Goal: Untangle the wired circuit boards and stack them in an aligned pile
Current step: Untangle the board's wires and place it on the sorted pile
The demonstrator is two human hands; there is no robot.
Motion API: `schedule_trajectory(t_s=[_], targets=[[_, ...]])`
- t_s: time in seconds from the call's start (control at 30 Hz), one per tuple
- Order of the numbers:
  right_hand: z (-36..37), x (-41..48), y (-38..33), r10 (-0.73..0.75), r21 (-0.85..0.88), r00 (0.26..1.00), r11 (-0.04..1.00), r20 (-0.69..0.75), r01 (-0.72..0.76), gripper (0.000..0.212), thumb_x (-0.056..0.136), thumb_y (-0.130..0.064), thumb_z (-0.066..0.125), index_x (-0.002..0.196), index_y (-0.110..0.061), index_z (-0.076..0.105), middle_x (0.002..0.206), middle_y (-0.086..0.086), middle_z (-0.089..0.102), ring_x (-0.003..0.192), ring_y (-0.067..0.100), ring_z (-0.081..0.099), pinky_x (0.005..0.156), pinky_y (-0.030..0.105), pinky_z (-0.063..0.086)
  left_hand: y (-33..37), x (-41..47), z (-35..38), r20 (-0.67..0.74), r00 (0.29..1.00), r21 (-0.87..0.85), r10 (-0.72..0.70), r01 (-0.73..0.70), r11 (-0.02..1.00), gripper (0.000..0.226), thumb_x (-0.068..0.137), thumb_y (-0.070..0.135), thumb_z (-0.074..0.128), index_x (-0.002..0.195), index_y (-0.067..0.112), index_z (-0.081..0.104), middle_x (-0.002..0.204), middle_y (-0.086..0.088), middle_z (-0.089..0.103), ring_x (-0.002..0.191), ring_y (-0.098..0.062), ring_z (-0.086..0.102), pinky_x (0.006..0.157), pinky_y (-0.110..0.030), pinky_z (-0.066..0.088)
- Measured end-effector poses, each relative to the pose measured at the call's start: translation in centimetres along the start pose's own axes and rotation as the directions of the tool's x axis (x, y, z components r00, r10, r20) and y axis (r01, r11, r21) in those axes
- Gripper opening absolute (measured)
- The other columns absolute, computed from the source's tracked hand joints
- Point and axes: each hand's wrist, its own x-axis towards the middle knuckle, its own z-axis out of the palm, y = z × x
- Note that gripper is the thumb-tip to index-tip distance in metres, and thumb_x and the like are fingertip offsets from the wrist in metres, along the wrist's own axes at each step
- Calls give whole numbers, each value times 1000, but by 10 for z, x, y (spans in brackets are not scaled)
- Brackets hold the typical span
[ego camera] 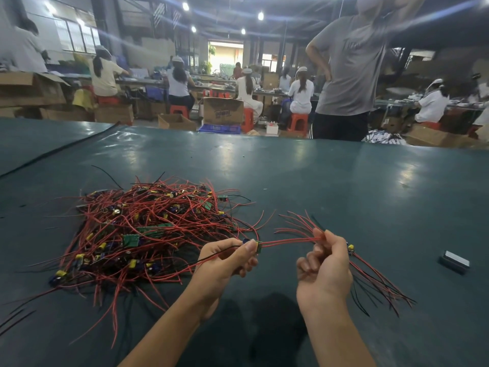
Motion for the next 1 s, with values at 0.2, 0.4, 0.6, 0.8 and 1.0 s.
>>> schedule_trajectory(t_s=[0.2,0.4,0.6,0.8,1.0], targets=[[2,-24,32,96,-398,965,917,244,10,38,64,-56,74,74,-19,78,59,-9,62,38,5,36,36,18,28,-2,5,1,-220,975,-74,34,-51,996,16,65,34,72,63,19,76,63,-4,68,48,-9,54,48,-17,44],[11,-35,39,67,-410,937,908,342,84,17,86,-28,72,71,-29,79,62,-10,65,45,1,44,41,18,37,-7,4,6,-163,972,82,168,-156,984,9,64,31,75,72,29,79,57,3,64,52,-7,53,52,-19,44],[22,-15,-8,80,-362,917,929,391,74,21,92,-20,65,71,-18,68,74,-1,74,62,10,66,53,23,51,-24,3,-5,91,984,457,153,-178,872,65,70,34,85,129,34,58,94,11,70,60,-4,49,58,-18,44],[32,51,-100,101,-699,920,683,380,214,14,90,-22,70,85,-10,65,68,3,71,49,12,64,43,29,53,-32,6,-18,163,938,717,307,-326,616,26,82,28,75,108,28,73,87,18,69,64,-10,59,64,-14,45],[12,110,-88,61,-906,932,-220,357,361,18,90,-28,68,75,-17,67,72,5,70,55,23,61,60,37,58,-34,4,-16,204,933,715,297,-349,606,20,83,33,71,102,28,74,87,20,67,65,-9,62,66,-21,50]])
